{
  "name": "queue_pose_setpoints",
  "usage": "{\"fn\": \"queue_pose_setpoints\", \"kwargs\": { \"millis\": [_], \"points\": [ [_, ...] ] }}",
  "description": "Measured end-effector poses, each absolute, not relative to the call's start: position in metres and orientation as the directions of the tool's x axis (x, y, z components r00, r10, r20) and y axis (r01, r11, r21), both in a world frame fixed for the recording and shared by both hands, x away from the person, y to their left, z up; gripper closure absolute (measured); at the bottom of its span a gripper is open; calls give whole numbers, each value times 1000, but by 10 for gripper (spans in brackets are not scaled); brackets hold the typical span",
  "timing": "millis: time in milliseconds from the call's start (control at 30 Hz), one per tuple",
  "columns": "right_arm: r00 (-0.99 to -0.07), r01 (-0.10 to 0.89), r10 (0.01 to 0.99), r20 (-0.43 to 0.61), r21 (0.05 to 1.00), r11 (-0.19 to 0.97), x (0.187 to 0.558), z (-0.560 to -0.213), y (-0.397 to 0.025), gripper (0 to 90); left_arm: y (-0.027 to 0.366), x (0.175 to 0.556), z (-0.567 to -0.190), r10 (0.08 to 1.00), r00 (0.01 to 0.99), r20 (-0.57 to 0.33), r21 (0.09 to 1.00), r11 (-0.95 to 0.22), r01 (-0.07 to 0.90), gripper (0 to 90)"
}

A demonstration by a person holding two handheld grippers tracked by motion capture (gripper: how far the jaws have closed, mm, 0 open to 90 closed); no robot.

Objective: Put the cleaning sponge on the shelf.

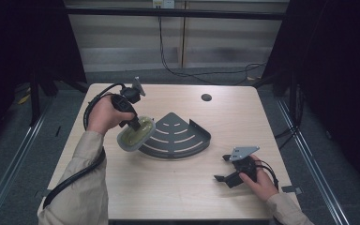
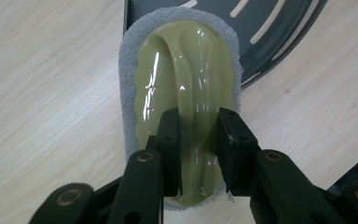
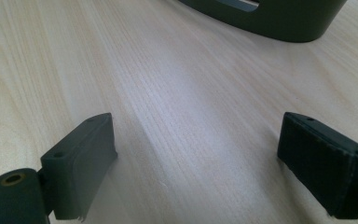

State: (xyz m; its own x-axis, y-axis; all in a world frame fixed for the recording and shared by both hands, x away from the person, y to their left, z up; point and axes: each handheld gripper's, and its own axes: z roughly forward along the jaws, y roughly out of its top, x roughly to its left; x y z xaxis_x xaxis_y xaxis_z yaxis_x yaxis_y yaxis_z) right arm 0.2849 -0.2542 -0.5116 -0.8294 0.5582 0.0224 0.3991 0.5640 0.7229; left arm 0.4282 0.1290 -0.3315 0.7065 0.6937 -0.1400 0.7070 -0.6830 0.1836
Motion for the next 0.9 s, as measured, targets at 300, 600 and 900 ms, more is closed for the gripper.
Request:
{"fn": "queue_pose_setpoints", "kwargs": {
  "millis": [300,600,900],
  "points": [
    [-829,399,558,22,723,564,285,-512,-254,106,123,436,-334,695,704,-145,189,-679,709,718],
    [-829,399,558,22,723,564,285,-512,-254,106,115,446,-338,688,711,-146,189,-686,703,718],
    [-829,400,559,23,723,563,285,-512,-254,106,108,454,-340,684,714,-149,189,-689,699,718]
  ]
}}
